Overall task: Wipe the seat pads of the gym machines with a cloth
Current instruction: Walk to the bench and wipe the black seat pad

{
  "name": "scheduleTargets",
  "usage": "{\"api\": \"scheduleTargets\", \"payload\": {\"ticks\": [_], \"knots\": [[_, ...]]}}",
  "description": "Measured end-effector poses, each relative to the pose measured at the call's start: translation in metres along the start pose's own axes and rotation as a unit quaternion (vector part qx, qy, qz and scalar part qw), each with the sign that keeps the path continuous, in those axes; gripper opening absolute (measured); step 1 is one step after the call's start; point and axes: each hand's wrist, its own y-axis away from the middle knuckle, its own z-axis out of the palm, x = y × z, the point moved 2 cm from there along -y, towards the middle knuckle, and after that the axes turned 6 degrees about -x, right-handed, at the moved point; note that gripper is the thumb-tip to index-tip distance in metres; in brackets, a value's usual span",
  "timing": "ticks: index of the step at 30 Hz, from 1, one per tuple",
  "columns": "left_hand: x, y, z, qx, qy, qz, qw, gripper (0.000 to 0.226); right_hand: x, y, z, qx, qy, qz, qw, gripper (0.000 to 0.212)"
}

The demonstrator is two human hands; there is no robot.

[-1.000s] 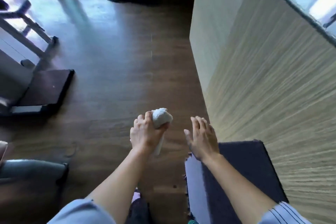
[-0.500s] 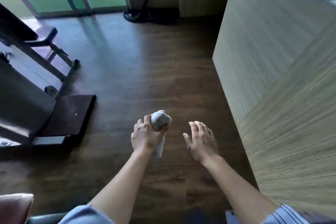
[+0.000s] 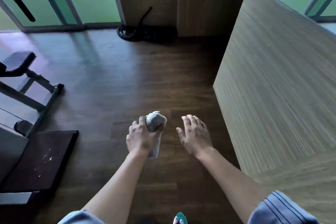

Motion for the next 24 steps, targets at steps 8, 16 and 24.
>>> {"api": "scheduleTargets", "payload": {"ticks": [8, 16, 24], "knots": [[0.042, -0.2, -0.001, 0.004, -0.003, -0.011, 1.0, 0.065, 0.017, -0.2, -0.029, -0.015, 0.015, -0.008, 1.0, 0.055], [0.105, -0.43, -0.016, 0.013, -0.002, 0.013, 1.0, 0.062, 0.02, -0.429, -0.078, 0.01, 0.035, -0.009, 0.999, 0.052], [0.152, -0.629, -0.015, 0.031, -0.003, -0.019, 0.999, 0.065, 0.03, -0.638, -0.09, 0.0, -0.002, -0.014, 1.0, 0.058]]}}
